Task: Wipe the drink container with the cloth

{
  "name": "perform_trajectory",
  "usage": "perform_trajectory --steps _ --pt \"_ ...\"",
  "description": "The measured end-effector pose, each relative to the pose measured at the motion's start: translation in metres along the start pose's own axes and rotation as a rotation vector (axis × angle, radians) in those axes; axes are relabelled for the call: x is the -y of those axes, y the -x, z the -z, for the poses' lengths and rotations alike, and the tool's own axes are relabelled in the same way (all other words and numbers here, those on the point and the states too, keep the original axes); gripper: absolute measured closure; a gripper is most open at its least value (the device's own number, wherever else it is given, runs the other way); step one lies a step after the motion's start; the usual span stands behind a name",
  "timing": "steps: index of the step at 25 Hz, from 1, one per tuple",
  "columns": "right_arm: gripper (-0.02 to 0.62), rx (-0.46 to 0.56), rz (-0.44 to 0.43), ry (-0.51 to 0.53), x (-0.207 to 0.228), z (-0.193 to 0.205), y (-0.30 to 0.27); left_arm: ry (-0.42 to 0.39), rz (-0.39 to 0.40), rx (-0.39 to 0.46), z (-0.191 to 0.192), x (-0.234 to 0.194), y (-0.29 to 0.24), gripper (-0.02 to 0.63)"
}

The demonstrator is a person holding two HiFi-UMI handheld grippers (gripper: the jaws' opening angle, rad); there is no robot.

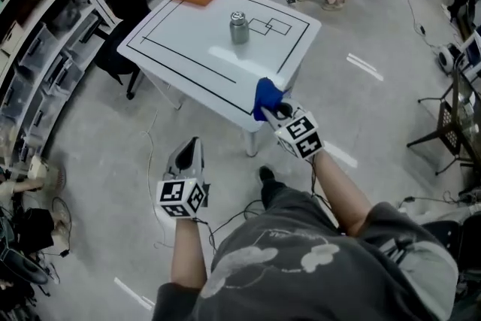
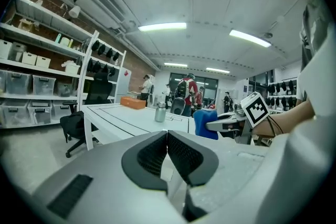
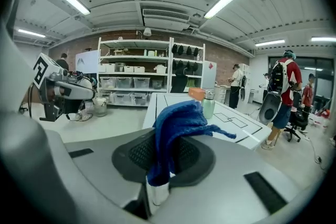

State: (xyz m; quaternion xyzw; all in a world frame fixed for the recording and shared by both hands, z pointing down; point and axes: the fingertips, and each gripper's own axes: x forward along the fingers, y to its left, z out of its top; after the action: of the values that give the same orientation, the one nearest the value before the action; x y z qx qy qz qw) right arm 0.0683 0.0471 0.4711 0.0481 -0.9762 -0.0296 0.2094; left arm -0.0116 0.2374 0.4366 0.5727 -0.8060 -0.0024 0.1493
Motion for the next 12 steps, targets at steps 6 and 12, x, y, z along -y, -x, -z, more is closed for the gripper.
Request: perform_trajectory --steps 6,12 --pt "0.551 0.003 -0.046 0.003 0.07 -0.019 -0.064 0.0 -0.017 -0.012 -0.02 -0.017 -0.085 0.601" --pt "0.551 -0.014 -0.069 0.001 0.123 -0.019 -0.111 0.017 -0.048 0.003 -0.035 -0.028 -0.143 0.601"
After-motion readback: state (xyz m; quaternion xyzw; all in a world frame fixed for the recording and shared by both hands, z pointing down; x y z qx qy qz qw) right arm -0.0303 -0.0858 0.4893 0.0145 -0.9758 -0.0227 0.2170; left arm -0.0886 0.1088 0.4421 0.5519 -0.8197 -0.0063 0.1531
